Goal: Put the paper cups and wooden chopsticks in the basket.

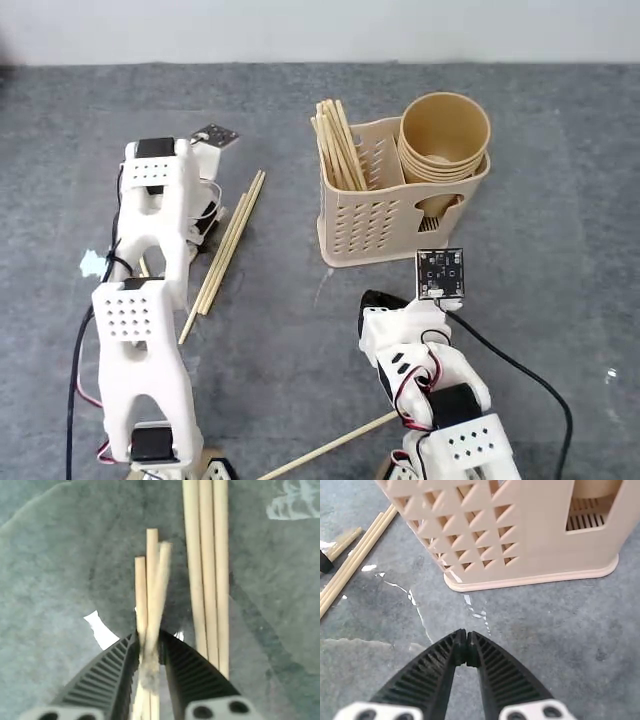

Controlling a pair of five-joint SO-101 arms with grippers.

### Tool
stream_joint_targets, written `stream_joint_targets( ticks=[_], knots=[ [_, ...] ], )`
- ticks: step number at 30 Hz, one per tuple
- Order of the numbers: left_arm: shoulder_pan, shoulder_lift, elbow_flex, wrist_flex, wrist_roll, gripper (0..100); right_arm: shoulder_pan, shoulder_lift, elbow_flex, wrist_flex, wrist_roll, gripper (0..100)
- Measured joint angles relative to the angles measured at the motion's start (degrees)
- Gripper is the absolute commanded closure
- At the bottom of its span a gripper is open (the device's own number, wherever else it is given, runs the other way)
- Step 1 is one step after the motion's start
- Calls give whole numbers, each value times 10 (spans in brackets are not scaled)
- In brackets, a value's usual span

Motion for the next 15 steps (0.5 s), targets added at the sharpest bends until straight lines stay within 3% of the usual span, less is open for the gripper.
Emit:
stream_joint_targets(
  ticks=[15],
  knots=[
    [-4, 10, -99, 51, 1, 988, 0, 0, 0, 0, 0, 984]
  ],
)
